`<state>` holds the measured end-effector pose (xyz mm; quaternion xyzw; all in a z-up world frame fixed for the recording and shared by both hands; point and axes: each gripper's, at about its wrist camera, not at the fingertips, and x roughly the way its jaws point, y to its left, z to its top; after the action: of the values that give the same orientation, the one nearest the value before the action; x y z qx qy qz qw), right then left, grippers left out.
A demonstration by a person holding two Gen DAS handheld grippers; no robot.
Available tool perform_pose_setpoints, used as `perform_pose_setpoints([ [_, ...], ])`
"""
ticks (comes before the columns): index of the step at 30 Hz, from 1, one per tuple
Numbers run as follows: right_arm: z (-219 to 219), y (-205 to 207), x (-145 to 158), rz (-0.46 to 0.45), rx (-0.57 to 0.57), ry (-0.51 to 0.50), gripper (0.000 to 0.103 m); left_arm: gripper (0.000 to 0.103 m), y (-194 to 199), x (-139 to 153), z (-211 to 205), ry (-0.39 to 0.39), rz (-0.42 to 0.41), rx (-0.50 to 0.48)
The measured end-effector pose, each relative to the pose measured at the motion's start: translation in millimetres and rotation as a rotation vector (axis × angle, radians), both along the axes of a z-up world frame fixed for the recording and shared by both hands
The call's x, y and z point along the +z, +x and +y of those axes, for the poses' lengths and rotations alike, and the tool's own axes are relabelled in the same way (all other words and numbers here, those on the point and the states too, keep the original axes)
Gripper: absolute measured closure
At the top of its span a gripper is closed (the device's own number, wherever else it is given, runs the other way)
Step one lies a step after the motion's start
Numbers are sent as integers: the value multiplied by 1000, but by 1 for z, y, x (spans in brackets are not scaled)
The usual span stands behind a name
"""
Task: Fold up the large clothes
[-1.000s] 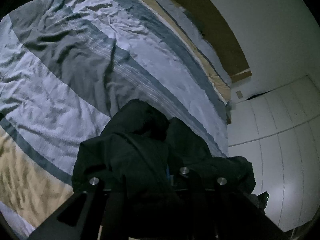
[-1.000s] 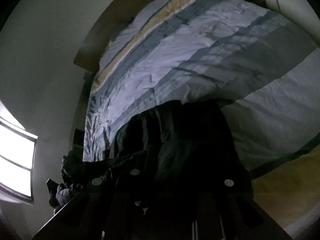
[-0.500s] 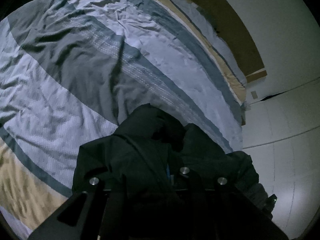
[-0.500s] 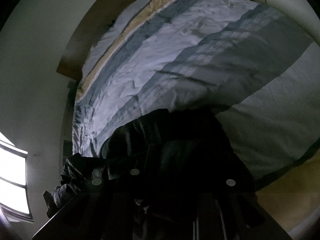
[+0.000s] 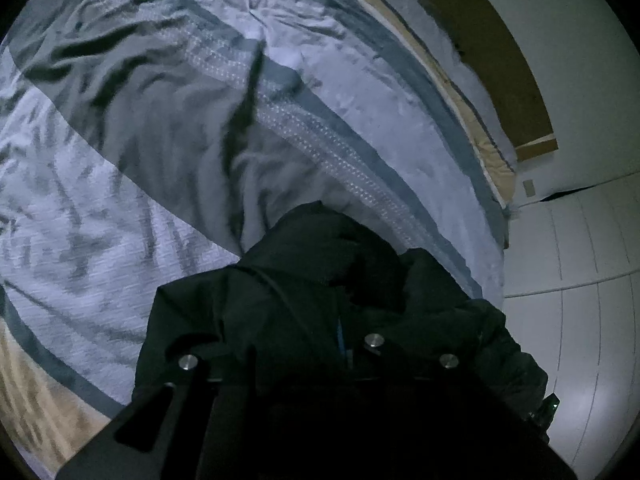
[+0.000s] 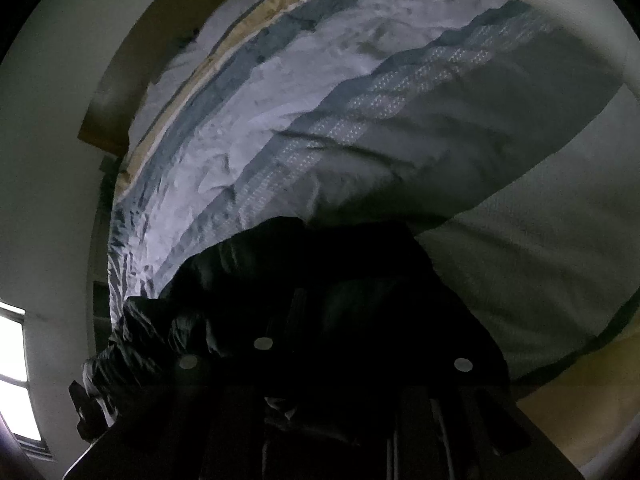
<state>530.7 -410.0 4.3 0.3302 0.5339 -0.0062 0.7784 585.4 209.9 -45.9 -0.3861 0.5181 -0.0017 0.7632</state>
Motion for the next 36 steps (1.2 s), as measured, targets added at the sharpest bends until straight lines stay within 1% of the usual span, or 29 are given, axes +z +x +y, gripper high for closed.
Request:
perform_pose_setpoints([
  [3, -2, 3, -2, 4, 2, 4, 84, 89, 8, -5, -2, -9, 14, -4],
  [6, -3, 4, -1, -2, -5, 16, 78, 89, 15, -6, -2, -29, 25, -2],
  [8, -5, 5, 1, -15, -12, 31, 65, 87, 20, -5, -1, -49, 20, 1],
  [9, -6, 6, 3, -27, -15, 44, 61, 85, 22, -4, 0, -58, 15, 4],
  [11, -7, 8, 9, -50, -18, 63, 42, 79, 26, -1, 1, -89, 6, 16],
  [13, -10, 11, 15, -69, -20, 77, 32, 66, 29, 3, 2, -114, -4, 31],
  [14, -11, 12, 18, -81, -21, 85, 31, 63, 30, 5, 3, -130, -10, 40],
  [15, -13, 14, 21, -90, -20, 84, 30, 56, 32, 7, 5, -154, -15, 53],
  [16, -14, 16, 24, -99, -19, 76, 30, 52, 33, 8, 7, -176, -17, 66],
  [18, -19, 19, 33, -127, -28, 50, 28, 49, 35, 13, 12, -204, -21, 91],
  [19, -23, 21, 39, -143, -37, 30, 24, 47, 36, 16, 14, -213, -26, 98],
  [20, -26, 22, 44, -154, -40, 14, 23, 46, 37, 19, 16, -216, -32, 101],
  [24, -32, 20, 71, -208, -26, -43, 23, 43, 35, 41, 21, -189, -72, 77],
  [25, -29, 16, 81, -229, -9, -62, 23, 43, 33, 48, 23, -177, -89, 71],
  [28, -17, 4, 98, -261, 38, -108, 23, 43, 28, 68, 33, -144, -139, 78],
  [30, -2, -7, 107, -280, 81, -133, 22, 43, 23, 86, 40, -95, -167, 79],
  [32, 17, -19, 114, -300, 127, -162, 22, 42, 18, 100, 41, -44, -181, 61],
  [35, 49, -37, 118, -326, 190, -181, 21, 42, 4, 117, 26, 59, -197, -9],
  [36, 60, -43, 118, -331, 212, -187, 21, 42, -1, 118, 19, 82, -200, -32],
])
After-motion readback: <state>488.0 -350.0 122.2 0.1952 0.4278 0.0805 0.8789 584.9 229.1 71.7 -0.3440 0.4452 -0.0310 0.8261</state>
